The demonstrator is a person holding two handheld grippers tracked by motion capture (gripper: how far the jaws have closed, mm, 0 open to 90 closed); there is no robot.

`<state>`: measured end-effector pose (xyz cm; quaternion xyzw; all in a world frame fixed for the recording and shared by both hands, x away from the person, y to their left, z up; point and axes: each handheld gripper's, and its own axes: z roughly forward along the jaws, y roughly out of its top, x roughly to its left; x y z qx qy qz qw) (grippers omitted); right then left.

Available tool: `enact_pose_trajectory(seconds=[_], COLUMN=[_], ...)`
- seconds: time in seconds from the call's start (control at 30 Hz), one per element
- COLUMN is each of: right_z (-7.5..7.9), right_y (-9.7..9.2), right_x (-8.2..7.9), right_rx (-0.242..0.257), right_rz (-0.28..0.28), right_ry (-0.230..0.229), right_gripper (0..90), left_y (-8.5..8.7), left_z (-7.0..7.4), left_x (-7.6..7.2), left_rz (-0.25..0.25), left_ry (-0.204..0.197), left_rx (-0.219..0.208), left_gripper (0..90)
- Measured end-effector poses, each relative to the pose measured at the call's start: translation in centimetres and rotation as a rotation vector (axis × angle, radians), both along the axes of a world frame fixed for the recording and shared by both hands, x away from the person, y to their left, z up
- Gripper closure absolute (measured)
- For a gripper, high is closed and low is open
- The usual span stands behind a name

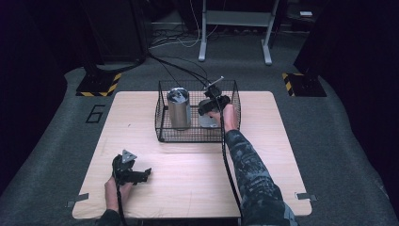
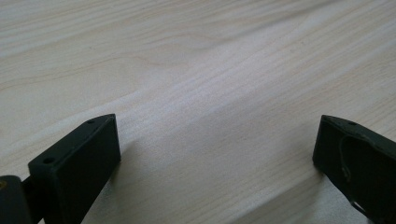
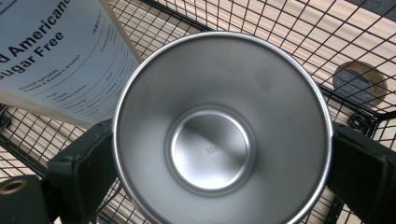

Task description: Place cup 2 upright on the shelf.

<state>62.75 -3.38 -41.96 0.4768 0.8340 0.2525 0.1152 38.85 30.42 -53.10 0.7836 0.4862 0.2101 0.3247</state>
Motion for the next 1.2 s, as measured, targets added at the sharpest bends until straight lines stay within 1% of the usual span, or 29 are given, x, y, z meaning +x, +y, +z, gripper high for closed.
enact_pose_trajectory(seconds=[0.07, 0.13, 0.2, 0.27, 0.3, 0.4, 0.43, 0.47, 0.5, 0.53, 0.57, 0.63, 0.67, 0.8, 0.9, 1.03, 1.1, 1.13, 1.2], right_z=[0.0, 0.1, 0.4, 0.6, 1.1, 1.9, 2.2, 2.2, 2.9, 2.9, 3.4, 3.9, 3.9, 5.1, 5.8, 6.7, 7.2, 7.4, 7.7], right_y=[0.0, 0.0, 0.0, 0.0, -0.1, -0.2, -0.2, -0.2, -0.1, -0.1, -0.2, -0.3, -0.3, -0.5, -0.6, -0.7, -0.7, -0.9, -1.0], right_x=[0.0, 0.0, -0.2, -0.3, -0.5, -0.9, -1.1, -1.1, -1.6, -1.6, -1.9, -2.4, -2.4, -3.6, -4.6, -6.2, -7.3, -7.7, -9.0], right_rx=[0.005, -0.004, 0.007, 0.009, -0.004, 0.009, 0.014, 0.014, 0.018, 0.018, 0.028, 0.040, 0.040, 0.075, 0.082, 0.094, 0.100, 0.095, 0.097], right_rz=[-0.008, -0.004, -0.005, -0.005, 0.010, 0.029, 0.037, 0.037, 0.046, 0.046, 0.058, 0.075, 0.075, 0.107, 0.138, 0.171, 0.189, 0.212, 0.221], right_ry=[0.005, 0.003, -0.010, -0.016, -0.031, -0.060, -0.066, -0.066, -0.079, -0.079, -0.082, -0.092, -0.092, -0.111, -0.144, -0.168, -0.184, -0.192, -0.220], right_gripper=[4.7, 4.4, 1.3, 0.5, 0.0, 0.0, 0.0, 0.0, 0.0, 0.0, 0.0, 0.0, 0.0, 0.9, 1.8, 2.2, 2.1, 2.2, 2.3], left_y=[0.0, 0.0, -0.1, 0.0, 0.0, 0.0, 0.0, 0.0, 0.0, 0.0, -0.1, -0.1, -0.1, -0.1, -0.1, -0.1, -0.1, -0.1, -0.1], left_z=[0.0, 0.0, 0.0, 0.0, 0.0, 0.0, 0.0, 0.0, 0.0, 0.0, -0.1, 0.0, 0.0, 0.0, 0.0, 0.0, 0.0, 0.0, 0.0], left_x=[0.0, 0.0, 0.0, 0.0, 0.0, 0.0, 0.0, 0.0, 0.0, 0.0, 0.0, 0.0, 0.0, 0.0, 0.0, 0.0, 0.0, 0.0, 0.0], left_rz=[0.001, 0.002, 0.007, 0.004, 0.003, 0.002, 0.002, 0.002, 0.002, 0.002, 0.011, 0.007, 0.007, 0.008, 0.007, 0.007, 0.008, 0.007, 0.008], left_ry=[0.000, 0.001, 0.003, 0.002, 0.001, -0.001, -0.004, -0.004, -0.004, -0.005, -0.010, -0.010, -0.010, -0.009, -0.008, -0.009, -0.006, -0.009, -0.008], left_rx=[-0.001, -0.002, -0.009, -0.006, -0.003, -0.003, -0.003, -0.003, -0.002, -0.002, -0.009, -0.005, -0.005, -0.005, -0.005, -0.006, -0.007, -0.006, -0.005], left_gripper=[0.6, 0.6, 0.6, 0.6, 0.6, 0.6, 0.6, 0.6, 0.6, 0.6, 0.6, 0.6, 0.6, 0.6, 0.6, 0.6, 0.6, 0.6, 0.6])
